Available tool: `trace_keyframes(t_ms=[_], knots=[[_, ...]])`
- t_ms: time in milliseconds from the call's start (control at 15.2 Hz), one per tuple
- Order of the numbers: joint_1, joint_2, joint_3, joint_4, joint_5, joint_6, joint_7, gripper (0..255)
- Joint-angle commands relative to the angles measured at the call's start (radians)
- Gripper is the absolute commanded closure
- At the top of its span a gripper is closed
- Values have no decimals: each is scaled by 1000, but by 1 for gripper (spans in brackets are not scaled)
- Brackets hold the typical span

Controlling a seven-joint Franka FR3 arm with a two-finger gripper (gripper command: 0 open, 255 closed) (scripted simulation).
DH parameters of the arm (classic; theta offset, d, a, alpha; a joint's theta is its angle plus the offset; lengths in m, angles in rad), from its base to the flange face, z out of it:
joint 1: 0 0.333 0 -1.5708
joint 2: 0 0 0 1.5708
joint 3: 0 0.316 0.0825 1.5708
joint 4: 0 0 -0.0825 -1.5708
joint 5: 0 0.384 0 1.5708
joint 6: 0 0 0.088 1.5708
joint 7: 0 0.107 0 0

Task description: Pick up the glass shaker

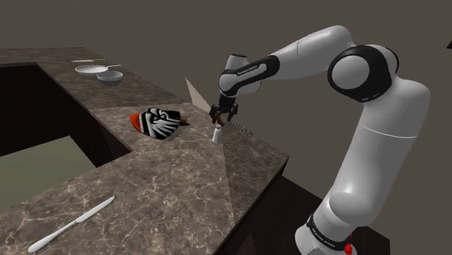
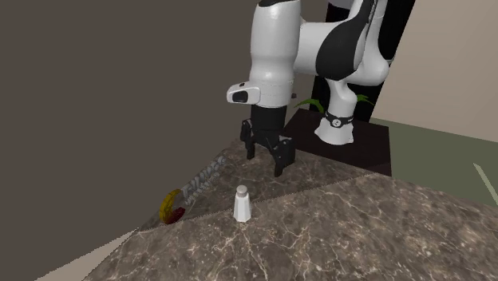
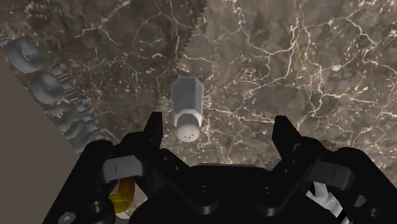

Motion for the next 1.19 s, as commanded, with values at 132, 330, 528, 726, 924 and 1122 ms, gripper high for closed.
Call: trace_keyframes(t_ms=[132, 330, 528, 726, 924, 1122], knots=[[-23, 154, -13, 117, 13, 21, -10, 0], [-32, 218, -15, 162, 19, 35, -12, 0], [-33, 241, -13, 151, 23, 67, -16, 0], [-35, 265, -11, 143, 28, 99, -20, 0], [-35, 270, -10, 145, 28, 104, -20, 255], [-35, 270, -10, 144, 28, 103, -20, 255]])
